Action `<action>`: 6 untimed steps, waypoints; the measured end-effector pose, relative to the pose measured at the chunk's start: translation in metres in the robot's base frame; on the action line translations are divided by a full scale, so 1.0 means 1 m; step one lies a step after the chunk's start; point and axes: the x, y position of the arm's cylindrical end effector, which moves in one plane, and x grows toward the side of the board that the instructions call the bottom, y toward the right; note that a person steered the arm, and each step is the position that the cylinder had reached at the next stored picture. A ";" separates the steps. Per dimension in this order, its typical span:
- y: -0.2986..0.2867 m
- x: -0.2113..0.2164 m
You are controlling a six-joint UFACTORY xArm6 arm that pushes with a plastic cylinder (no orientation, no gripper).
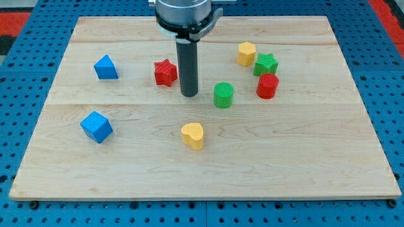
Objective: Slide the green circle to the right
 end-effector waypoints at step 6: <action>0.024 0.032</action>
